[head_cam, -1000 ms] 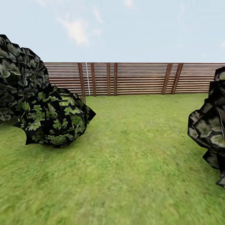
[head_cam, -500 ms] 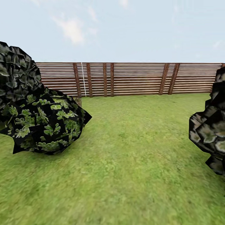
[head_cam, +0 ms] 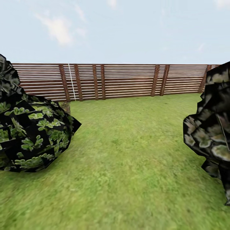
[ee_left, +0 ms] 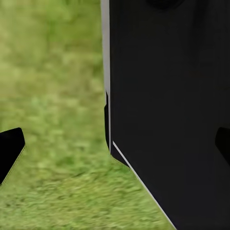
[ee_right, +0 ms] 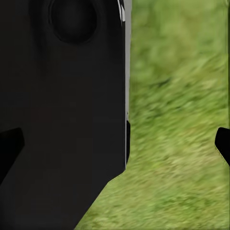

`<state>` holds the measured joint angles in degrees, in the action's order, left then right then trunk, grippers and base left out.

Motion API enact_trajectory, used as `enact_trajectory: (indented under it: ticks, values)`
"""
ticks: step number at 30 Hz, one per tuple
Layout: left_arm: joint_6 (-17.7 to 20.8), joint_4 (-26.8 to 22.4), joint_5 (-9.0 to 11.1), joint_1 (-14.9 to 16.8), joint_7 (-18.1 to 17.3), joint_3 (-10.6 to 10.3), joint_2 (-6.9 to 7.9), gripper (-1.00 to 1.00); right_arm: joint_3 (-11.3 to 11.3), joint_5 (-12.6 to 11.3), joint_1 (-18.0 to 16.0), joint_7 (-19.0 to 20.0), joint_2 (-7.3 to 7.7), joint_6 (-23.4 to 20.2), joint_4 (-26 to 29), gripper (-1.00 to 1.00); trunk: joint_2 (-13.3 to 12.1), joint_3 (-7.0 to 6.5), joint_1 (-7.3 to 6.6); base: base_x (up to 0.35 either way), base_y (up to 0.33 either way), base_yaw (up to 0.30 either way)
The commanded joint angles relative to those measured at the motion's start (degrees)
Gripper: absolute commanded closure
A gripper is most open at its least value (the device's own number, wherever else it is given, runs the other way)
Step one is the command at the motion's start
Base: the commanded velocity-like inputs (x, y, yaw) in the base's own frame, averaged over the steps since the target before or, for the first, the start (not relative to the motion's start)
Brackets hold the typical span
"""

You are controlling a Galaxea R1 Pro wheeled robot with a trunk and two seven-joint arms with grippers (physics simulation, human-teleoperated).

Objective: Take the three Easter eggs out of the wicker basket on the lawn in the garden, then place them on the lawn next to a single tree (choose any tree) so that all three eggs are next to the same tree and none are left in the basket.

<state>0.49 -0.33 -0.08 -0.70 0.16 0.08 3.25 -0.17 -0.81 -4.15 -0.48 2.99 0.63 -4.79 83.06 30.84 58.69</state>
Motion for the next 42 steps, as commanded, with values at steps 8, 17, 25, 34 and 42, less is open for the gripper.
enact_trajectory:
  ticks: [8, 17, 25, 34, 42]
  values:
    - [0.0, 0.0, 0.0, 0.0, 0.0, 0.0, 0.0, -1.0, 0.0, -0.1, -0.1, 0.0, 0.0, 0.0, -0.1, -1.0, 0.0, 0.04, 0.03, 0.329, 0.0, -0.005]
    - [0.0, 0.0, 0.0, 0.0, 0.1, 0.0, 0.0, -1.0, 0.0, -0.1, -0.1, 0.0, 0.0, 0.0, -0.1, -1.0, 0.0, 0.04, 0.03, 0.329, 0.0, 0.0]
    - [0.0, 0.0, 0.1, 0.0, 0.1, 0.0, 0.0, -1.0, 0.0, -0.1, -0.1, 0.0, 0.0, 0.0, -0.1, -1.0, 0.0, 0.04, 0.03, 0.329, 0.0, 0.0]
    - [0.0, 0.0, 0.1, 0.0, 0.1, 0.1, 0.0, -1.0, 0.0, -0.1, -0.1, 0.0, 0.0, 0.0, -0.1, -1.0, 0.0, 0.04, 0.03, 0.329, -0.017, 0.0]
    - [0.0, 0.0, 0.0, 0.0, 0.1, 0.0, 0.0, -1.0, 0.0, 0.0, -0.1, 0.0, 0.0, 0.0, -0.1, -1.0, 0.0, 0.04, 0.03, 0.329, -0.07, 0.0]
